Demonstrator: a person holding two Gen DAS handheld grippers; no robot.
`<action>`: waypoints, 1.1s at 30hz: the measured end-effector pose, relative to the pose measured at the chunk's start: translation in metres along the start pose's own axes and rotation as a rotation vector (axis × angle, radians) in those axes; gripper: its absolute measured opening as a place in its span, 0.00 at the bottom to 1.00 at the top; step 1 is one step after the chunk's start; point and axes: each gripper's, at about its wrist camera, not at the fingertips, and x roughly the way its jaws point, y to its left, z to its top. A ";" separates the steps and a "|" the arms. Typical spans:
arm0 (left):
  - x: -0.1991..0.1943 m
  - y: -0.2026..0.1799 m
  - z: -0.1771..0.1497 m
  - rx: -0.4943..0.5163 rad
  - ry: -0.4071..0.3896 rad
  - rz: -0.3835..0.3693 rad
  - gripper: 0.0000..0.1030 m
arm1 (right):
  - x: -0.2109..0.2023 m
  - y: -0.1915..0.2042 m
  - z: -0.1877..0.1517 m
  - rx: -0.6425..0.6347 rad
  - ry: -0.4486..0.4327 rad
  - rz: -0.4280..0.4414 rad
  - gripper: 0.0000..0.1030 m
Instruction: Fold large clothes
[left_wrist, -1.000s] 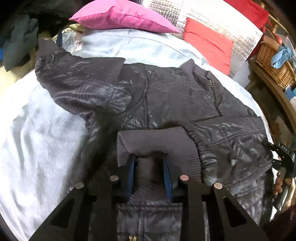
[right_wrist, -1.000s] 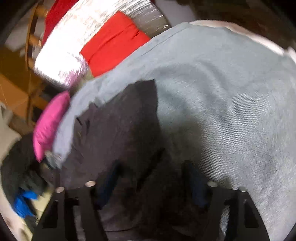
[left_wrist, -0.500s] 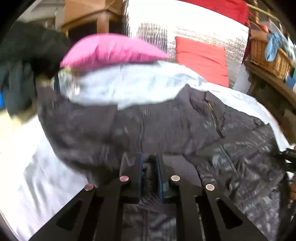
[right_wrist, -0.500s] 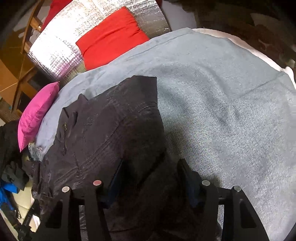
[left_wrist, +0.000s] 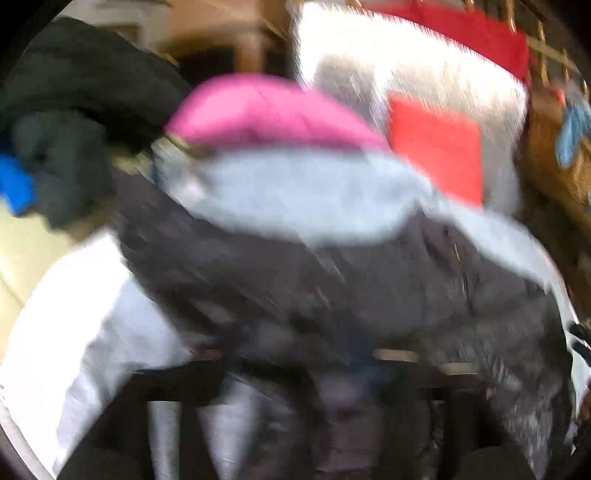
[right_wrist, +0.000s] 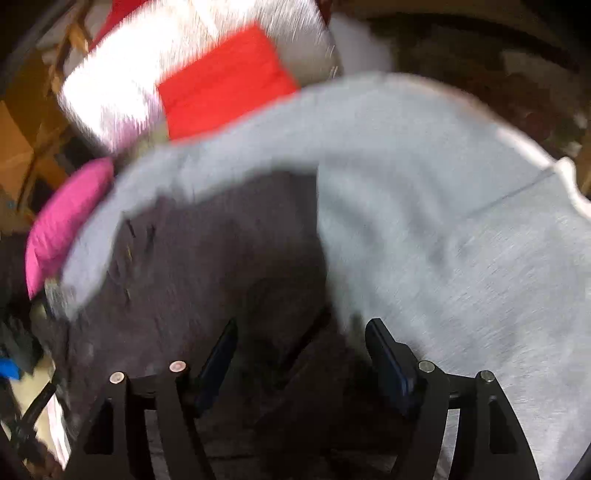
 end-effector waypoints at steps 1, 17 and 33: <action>-0.006 0.010 0.003 -0.027 -0.039 0.031 0.97 | -0.011 0.001 0.001 -0.001 -0.046 0.020 0.73; 0.113 0.155 -0.006 -0.652 0.141 -0.110 0.87 | 0.015 0.099 -0.068 -0.353 0.109 0.199 0.73; 0.052 0.044 0.036 -0.324 0.003 -0.197 0.06 | 0.006 0.075 -0.055 -0.241 0.079 0.187 0.73</action>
